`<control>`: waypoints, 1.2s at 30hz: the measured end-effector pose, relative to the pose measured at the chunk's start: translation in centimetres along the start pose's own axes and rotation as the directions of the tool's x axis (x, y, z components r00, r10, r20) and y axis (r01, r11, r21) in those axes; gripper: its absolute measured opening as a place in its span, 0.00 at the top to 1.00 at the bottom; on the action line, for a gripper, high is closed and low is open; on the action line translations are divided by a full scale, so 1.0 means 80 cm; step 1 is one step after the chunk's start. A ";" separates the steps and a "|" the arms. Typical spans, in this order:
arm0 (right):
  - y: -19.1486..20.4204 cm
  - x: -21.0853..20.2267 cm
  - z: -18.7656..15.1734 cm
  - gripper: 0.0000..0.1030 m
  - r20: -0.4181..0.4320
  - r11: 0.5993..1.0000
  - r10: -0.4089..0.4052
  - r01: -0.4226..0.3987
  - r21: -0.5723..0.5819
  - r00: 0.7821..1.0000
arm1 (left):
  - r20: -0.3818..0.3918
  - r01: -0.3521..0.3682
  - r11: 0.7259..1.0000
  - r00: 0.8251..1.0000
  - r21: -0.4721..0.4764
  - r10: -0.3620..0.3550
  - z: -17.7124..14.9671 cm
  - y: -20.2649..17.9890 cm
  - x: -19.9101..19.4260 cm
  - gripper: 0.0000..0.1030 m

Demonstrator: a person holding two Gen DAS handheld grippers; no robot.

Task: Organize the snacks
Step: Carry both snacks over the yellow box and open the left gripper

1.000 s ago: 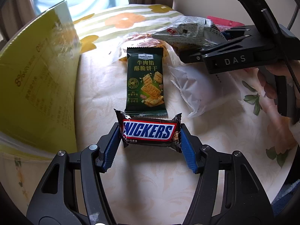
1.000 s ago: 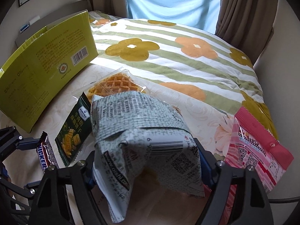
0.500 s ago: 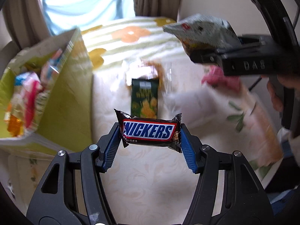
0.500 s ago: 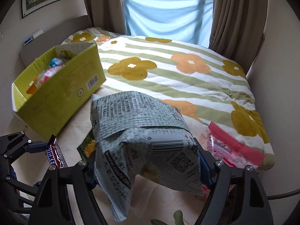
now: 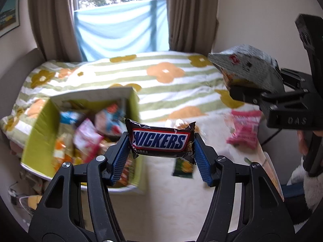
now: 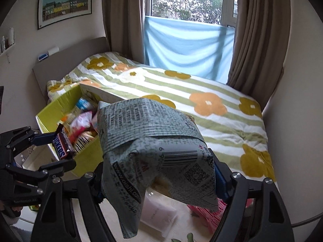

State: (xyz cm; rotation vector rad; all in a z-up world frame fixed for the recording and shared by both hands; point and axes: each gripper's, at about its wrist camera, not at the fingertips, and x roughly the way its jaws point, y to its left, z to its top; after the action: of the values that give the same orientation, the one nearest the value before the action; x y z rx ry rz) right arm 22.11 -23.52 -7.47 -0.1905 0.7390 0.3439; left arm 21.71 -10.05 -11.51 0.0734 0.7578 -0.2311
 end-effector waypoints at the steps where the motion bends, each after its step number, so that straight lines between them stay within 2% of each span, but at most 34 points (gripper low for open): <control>1: 0.009 -0.001 0.009 0.26 0.006 1.000 0.001 -0.001 0.000 1.000 | 0.003 0.000 1.000 1.000 -0.005 0.000 0.004 0.008 -0.003 0.44; 4: 0.036 0.002 0.032 0.26 0.016 1.000 0.009 -0.009 0.000 1.000 | 0.015 0.006 1.000 1.000 -0.031 -0.006 0.019 0.051 -0.014 0.44; 9: 0.094 0.026 0.068 0.26 0.010 1.000 0.020 -0.020 0.009 1.000 | -0.013 -0.014 0.998 1.000 -0.060 0.013 0.029 0.126 -0.015 0.44; 16: 0.175 0.085 0.105 0.26 -0.029 0.999 0.045 -0.045 0.030 0.999 | -0.068 -0.040 0.994 0.997 -0.104 0.033 0.034 0.249 0.011 0.44; 19: 0.196 0.106 0.111 0.26 -0.045 0.998 0.044 -0.042 0.049 0.998 | -0.101 -0.044 0.994 0.994 -0.098 0.034 0.034 0.288 0.031 0.44; 25: 0.219 0.151 0.113 0.26 -0.113 0.993 0.037 -0.024 0.113 0.993 | -0.175 -0.022 0.996 0.985 -0.088 0.006 0.036 0.341 0.087 0.44; 31: 0.226 0.181 0.112 0.26 -0.177 0.992 0.019 0.004 0.129 0.984 | -0.229 0.012 0.998 0.973 -0.059 -0.025 0.032 0.348 0.126 0.44; 32: 0.225 0.185 0.112 0.26 -0.182 0.991 0.020 0.004 0.133 0.983 | -0.228 0.020 0.998 0.973 -0.054 -0.032 0.032 0.346 0.129 0.42; 33: 0.224 0.189 0.111 0.26 -0.188 0.991 0.022 0.004 0.136 0.982 | -0.229 0.029 0.998 0.973 -0.048 -0.039 0.032 0.344 0.132 0.34; 34: 0.222 0.194 0.111 0.26 -0.194 0.990 0.024 0.003 0.139 0.981 | -0.237 0.034 0.999 0.971 -0.038 -0.042 0.032 0.340 0.137 0.25; 35: 0.221 0.198 0.112 0.26 -0.199 0.990 0.027 0.002 0.143 0.980 | -0.241 0.027 0.999 0.970 -0.031 -0.034 0.032 0.337 0.139 0.03; 36: 0.219 0.201 0.112 0.26 -0.203 0.989 0.032 -0.001 0.148 0.979 | -0.236 0.015 1.000 0.972 -0.025 -0.020 0.033 0.335 0.140 0.00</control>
State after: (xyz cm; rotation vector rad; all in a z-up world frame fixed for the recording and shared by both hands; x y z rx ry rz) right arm 32.22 -0.84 -12.92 -0.0803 0.9668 0.2862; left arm 37.59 13.57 -17.75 0.0734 0.9987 -0.2331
